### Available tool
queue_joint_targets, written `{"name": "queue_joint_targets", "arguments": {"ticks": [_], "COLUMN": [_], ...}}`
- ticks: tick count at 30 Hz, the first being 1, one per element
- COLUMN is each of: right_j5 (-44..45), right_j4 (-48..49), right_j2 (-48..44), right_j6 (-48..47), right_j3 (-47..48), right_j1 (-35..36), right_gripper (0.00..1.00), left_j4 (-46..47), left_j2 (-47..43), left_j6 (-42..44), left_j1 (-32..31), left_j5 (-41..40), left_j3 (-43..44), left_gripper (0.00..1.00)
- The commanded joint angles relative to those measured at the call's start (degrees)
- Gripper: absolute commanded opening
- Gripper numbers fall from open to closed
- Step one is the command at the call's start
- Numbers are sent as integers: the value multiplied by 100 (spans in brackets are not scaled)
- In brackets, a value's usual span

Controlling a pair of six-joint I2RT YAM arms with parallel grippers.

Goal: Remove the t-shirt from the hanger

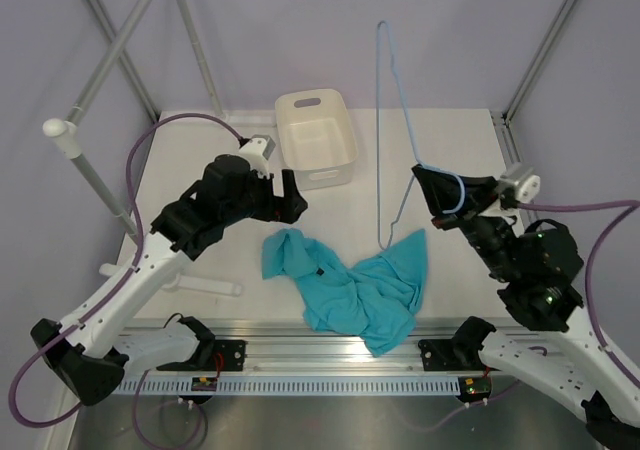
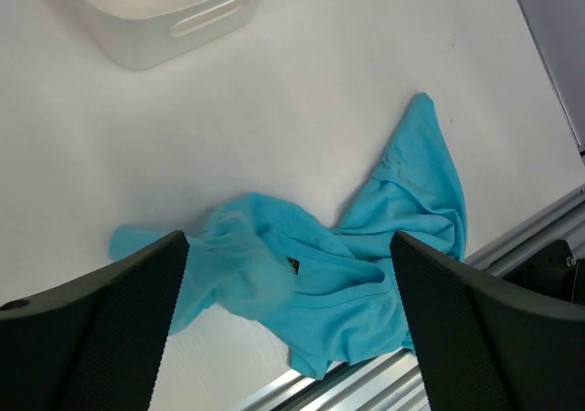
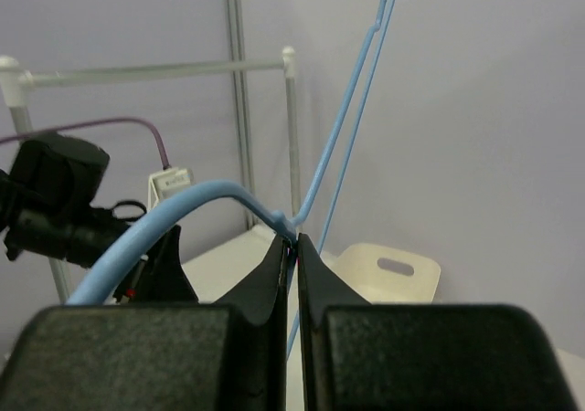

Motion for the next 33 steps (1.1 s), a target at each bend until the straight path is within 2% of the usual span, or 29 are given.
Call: {"name": "queue_joint_targets", "arguments": {"ticks": [1, 5, 9, 12, 18, 21, 26, 28, 31, 33], "right_j5": [-25, -138, -490, -1349, -2483, -3080, -3470, -3759, -3901, -3979], "right_j4": [894, -132, -539, -925, -1188, -1320, -1268, -1067, -1135, -1198], "right_j2": [209, 482, 386, 123, -308, -370, -256, -151, 34, 165], "right_j6": [-251, -304, 12, 283, 846, 1057, 1348, 1436, 1427, 1357], "right_j3": [-121, 274, 21, -357, -902, -1087, -1325, -1439, -1422, -1352], "right_j1": [1, 1, -8, -8, 1, 1, 1, 1, 1, 1], "right_gripper": [0, 0, 0, 0, 0, 0, 0, 0, 0, 0], "left_j4": [393, 121, 191, 182, -143, -143, -265, -510, -818, -933], "left_j2": [137, -152, -811, -1207, -1576, -1699, -1481, -1077, -444, -189], "left_j6": [580, 1029, 1275, 1678, 2250, 2548, 2910, 3182, 3306, 3472], "left_j1": [32, 32, 32, 32, 32, 32, 32, 32, -20, -300], "left_j5": [732, 855, 2038, 2821, 3429, 3878, 4020, 4142, 4792, 4943], "left_j3": [330, 699, 762, 840, 1279, 1062, 1060, 1332, 1691, 1807], "left_gripper": [99, 98, 98, 98, 95, 95, 99, 99, 99, 98]}}
